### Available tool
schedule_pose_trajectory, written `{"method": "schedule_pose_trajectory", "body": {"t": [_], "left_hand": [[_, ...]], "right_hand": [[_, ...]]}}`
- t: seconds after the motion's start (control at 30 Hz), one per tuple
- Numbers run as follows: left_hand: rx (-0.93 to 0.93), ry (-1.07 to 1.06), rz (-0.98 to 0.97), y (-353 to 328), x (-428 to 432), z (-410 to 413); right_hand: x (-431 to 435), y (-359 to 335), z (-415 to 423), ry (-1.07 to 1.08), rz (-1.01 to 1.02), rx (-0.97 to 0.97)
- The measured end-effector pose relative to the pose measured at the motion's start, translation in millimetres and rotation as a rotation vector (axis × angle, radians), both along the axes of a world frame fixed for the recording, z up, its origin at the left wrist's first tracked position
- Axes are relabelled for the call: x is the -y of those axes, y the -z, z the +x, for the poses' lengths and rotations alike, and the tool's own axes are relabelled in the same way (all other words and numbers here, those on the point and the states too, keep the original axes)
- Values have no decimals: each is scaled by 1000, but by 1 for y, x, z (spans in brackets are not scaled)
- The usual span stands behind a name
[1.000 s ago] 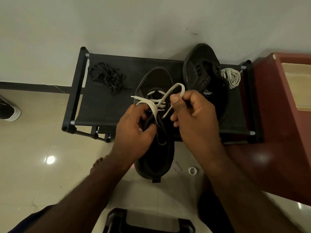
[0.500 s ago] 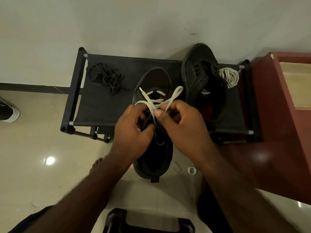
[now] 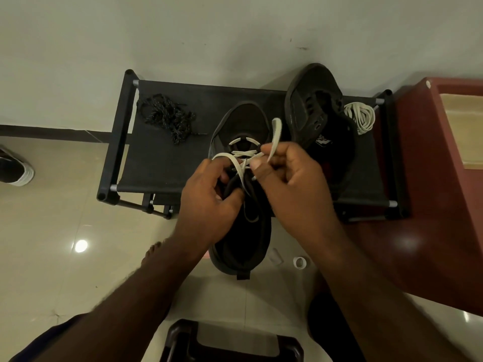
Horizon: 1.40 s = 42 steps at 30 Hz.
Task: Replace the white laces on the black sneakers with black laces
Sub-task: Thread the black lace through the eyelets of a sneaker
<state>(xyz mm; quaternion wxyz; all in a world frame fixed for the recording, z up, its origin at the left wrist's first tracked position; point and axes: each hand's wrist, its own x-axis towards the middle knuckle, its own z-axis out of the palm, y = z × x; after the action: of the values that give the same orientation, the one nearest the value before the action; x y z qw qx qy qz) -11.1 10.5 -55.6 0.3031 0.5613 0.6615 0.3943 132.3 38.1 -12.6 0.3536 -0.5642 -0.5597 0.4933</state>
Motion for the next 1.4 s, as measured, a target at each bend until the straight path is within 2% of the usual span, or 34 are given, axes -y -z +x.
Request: {"method": "schedule_pose_trajectory", "body": {"t": [0.07, 0.13, 0.23, 0.43, 0.57, 0.63, 0.83, 1.03, 1.1, 1.23, 1.3, 1.33, 1.4], "left_hand": [[5, 3, 13, 1, 0, 0], [9, 2, 19, 1, 0, 0], [9, -2, 0, 0, 0, 0], [8, -7, -36, -2, 1, 1], [32, -2, -42, -2, 1, 1], [34, -7, -31, -3, 1, 1], [59, -45, -8, 0, 1, 2], [182, -9, -21, -7, 2, 0], [357, 55, -59, -15, 1, 0], [1096, 85, -177, -37, -3, -17], [1372, 149, -176, -48, -5, -32], [1435, 162, -177, -53, -4, -39], [1375, 114, -209, -59, -3, -51]], "right_hand": [[1, 8, 0, -76, 13, 167], [1, 11, 1, -93, 53, 224], [1, 6, 3, -61, 59, 149], [-2, -3, 0, 92, 67, -125], [-4, -9, 4, 177, 188, -110], [-3, -6, 4, 135, 199, -35], [6, 4, -1, -131, -22, 75], [13, 0, -1, -199, -30, 234], [12, 2, -2, -194, -24, 241], [8, 10, -3, -122, -9, 233], [8, 11, -5, -105, 7, 233], [8, 12, -6, -106, 12, 235], [10, 12, -6, -113, 4, 229]]}}
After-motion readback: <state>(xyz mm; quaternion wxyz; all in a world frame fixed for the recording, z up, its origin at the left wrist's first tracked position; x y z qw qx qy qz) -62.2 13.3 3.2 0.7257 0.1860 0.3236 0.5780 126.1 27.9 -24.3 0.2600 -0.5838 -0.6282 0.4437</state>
